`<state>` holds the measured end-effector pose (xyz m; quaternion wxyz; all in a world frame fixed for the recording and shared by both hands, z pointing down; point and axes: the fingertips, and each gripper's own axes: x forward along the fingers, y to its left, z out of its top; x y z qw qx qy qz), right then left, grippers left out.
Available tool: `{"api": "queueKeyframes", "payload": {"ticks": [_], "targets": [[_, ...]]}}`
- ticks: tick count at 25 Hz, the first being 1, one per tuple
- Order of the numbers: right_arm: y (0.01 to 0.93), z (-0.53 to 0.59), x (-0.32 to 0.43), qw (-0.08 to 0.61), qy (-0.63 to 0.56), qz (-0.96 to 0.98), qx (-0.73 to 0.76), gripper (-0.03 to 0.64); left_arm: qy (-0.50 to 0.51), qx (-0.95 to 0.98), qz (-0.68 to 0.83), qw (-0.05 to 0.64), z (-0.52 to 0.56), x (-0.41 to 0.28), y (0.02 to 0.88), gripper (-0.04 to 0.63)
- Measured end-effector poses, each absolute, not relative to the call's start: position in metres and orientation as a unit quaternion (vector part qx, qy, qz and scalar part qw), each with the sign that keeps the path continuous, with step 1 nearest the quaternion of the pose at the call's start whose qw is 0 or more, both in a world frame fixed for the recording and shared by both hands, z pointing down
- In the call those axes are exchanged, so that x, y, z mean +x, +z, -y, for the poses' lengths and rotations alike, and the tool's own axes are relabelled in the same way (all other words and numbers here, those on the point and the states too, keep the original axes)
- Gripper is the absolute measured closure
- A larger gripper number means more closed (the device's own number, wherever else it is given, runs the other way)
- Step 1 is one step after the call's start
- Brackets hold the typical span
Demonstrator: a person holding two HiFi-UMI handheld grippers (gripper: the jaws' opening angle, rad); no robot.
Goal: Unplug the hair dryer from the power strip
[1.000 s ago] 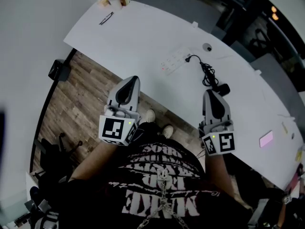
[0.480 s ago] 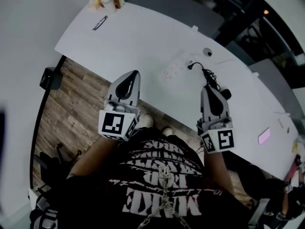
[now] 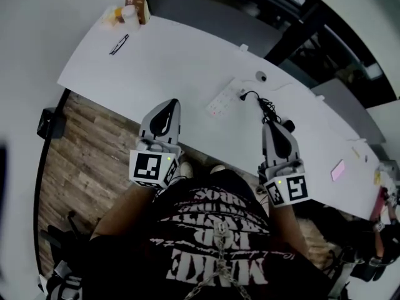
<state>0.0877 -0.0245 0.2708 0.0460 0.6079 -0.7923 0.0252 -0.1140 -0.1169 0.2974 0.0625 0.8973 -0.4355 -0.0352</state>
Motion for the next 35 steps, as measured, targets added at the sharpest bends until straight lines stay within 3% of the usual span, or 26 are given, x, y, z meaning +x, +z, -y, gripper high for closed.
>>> {"api": "queueKeyframes", "payload": {"ticks": [17,35], "targets": [[0.264,0.044,0.062,0.072,0.044,0.827,0.556,0.581,-0.049,0.89,0.44,0.114,0.104,-0.112,0.328,0.569],[0.371,0.067,0.182,0.03,0.16,0.835,0.525,0.581,0.089,0.888,0.44,0.097,0.124,0.017,0.37,0.569]]}}
